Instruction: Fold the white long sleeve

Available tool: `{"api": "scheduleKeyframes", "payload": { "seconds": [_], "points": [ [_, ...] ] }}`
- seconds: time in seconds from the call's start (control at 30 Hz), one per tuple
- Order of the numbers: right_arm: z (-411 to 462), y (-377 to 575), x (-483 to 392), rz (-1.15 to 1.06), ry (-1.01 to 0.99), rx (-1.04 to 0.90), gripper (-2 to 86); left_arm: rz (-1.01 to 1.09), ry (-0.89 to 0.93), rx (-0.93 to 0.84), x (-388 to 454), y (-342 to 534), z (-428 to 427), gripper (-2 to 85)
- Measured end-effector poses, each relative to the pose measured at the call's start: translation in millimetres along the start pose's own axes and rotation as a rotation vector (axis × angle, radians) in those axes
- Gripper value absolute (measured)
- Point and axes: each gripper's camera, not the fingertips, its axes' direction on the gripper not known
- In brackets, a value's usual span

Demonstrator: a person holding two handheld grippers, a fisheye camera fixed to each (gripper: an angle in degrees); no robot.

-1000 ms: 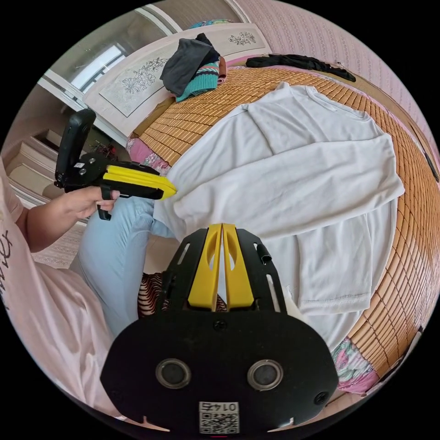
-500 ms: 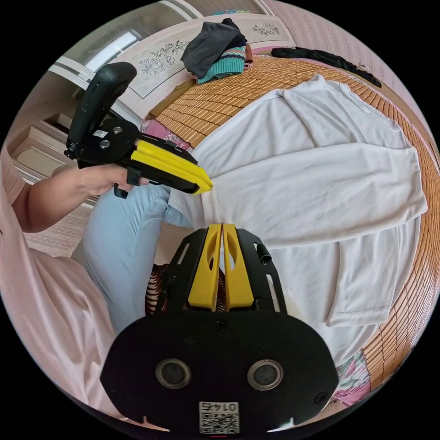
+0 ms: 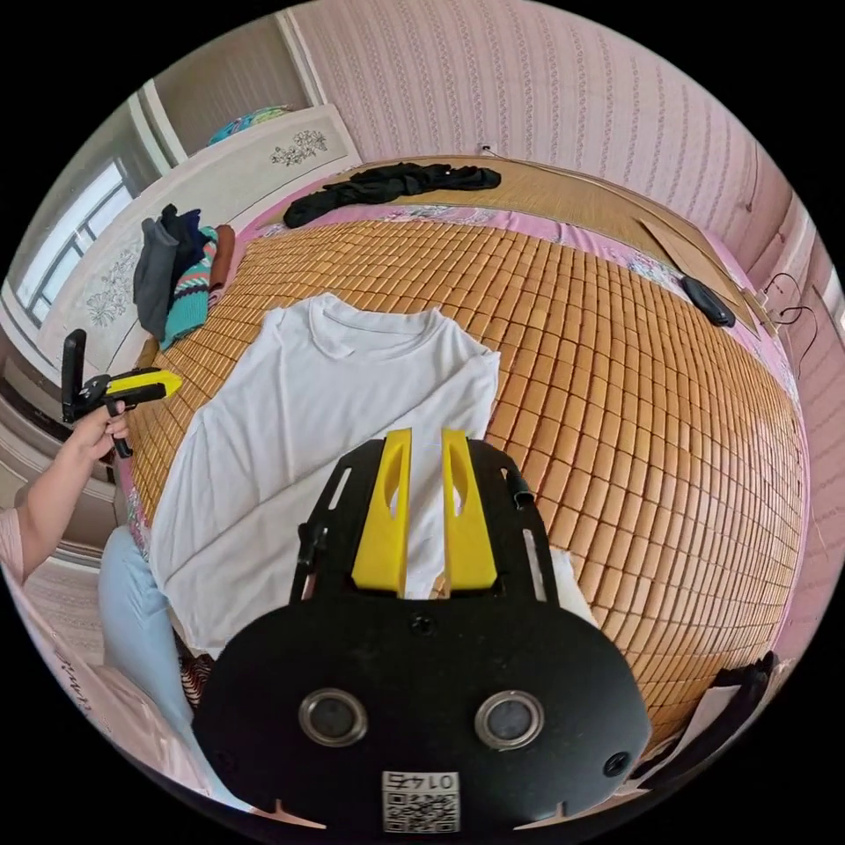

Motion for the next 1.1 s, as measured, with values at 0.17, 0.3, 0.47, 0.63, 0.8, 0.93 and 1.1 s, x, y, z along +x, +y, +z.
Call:
{"api": "scheduleKeyframes", "payload": {
  "seconds": [0.17,0.3,0.47,0.63,0.8,0.93,1.1],
  "points": [
    [37,-47,36,0.057,0.018,-0.048,12.2,-0.172,0.057,0.093,-54,-48,34,6.7],
    [61,-56,51,0.056,-0.013,-0.151,8.0,-0.183,0.004,-0.002,-69,-73,71,9.2],
    [46,-54,66,0.018,-0.033,-0.105,2.1,-0.19,-0.025,-0.109,-84,-84,84,3.5],
    [5,-62,95,0.087,-0.058,0.005,1.2,-0.245,0.038,0.054,-95,-106,42,-0.6],
    [-38,-69,117,0.133,-0.056,0.099,0.9,-0.173,-0.005,0.145,-76,-133,7,-0.8],
    [-64,-61,122,0.113,-0.059,0.15,0.9,-0.126,0.021,0.228,-61,-133,-20,-0.8],
    [-95,-19,116,0.021,-0.16,0.199,1.0,0.027,0.101,0.218,-41,-99,-54,-0.7]
  ]
}}
